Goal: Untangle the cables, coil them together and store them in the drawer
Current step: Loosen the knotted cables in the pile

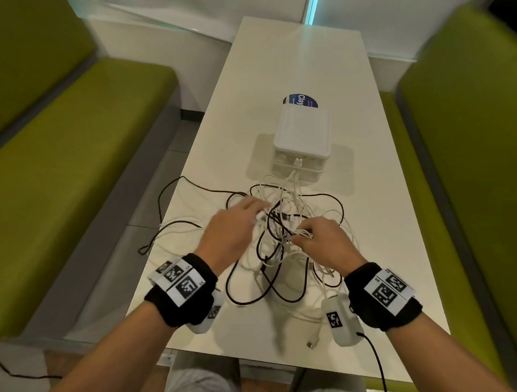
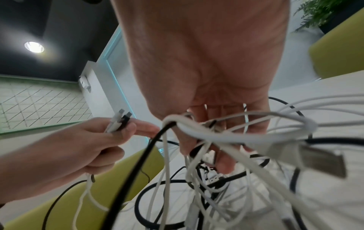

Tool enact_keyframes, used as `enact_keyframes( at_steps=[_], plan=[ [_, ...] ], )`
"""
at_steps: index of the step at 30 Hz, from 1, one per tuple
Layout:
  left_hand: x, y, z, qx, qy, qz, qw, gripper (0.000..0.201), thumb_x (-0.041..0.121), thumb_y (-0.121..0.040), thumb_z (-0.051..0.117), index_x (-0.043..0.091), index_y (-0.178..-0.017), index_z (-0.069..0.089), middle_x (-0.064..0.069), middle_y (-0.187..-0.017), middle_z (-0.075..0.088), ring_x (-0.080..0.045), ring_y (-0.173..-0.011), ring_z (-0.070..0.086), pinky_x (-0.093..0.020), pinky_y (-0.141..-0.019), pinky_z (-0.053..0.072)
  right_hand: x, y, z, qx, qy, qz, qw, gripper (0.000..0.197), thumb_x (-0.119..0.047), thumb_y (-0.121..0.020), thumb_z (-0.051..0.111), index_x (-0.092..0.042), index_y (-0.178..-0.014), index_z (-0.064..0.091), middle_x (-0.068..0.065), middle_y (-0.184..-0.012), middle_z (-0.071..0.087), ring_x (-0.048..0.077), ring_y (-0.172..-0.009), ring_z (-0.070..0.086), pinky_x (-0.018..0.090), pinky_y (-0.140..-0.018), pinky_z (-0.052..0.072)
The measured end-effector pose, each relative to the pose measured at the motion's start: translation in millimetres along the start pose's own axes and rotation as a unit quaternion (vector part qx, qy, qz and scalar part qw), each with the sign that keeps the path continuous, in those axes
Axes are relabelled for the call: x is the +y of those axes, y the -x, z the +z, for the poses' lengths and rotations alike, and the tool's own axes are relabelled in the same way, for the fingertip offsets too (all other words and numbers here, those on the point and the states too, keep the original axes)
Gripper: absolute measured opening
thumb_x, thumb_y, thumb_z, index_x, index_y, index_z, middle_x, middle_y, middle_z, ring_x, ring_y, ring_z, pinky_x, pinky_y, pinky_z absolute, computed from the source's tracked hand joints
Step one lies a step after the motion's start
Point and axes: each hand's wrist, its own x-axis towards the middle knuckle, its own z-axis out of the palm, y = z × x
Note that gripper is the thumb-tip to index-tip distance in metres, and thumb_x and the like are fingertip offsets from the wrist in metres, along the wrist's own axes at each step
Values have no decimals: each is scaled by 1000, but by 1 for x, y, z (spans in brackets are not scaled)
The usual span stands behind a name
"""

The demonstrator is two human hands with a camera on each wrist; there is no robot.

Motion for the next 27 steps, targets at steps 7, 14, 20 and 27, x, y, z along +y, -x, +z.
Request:
enact_keyframes(
  at_steps=[7, 14, 20, 27],
  plan=[
    [8, -1, 29, -93, -33, -43, 994, 17, 15, -94, 53, 18, -107, 63, 1, -102, 51, -28, -81, 61, -41, -71, 50, 13, -1, -4, -37, -136, -3, 990, 18, -13, -83, 76, -27, -92, 73, -8, -95, 74, 10, -93, 67, 33, -92, 51],
    [-3, -4, 3, -25, 34, -77, 996, 12, 13, -95, 49, 16, -97, 62, 0, -96, 60, -24, -83, 61, -41, -76, 49, 17, -5, -3, -49, -107, -4, 993, 23, -14, -89, 69, -26, -108, 69, -2, -109, 71, 14, -103, 66, 30, -91, 51],
    [-24, 2, -18, -36, 48, -145, 988, 16, 15, -96, 46, 18, -97, 62, -4, -86, 69, -27, -81, 63, -40, -72, 49, -9, -5, 2, 27, -19, -60, 998, 29, -41, -91, 65, -27, -117, 66, -9, -112, 60, 8, -95, 60, 26, -81, 45],
    [-86, 21, -57, 16, 23, -224, 974, 18, 13, -95, 47, 15, -87, 64, -8, -84, 68, -31, -80, 62, -35, -65, 43, -72, -27, 22, 26, 15, -167, 986, 21, -36, -94, 60, -25, -110, 67, -8, -98, 64, 11, -87, 59, 31, -82, 49]
  ],
)
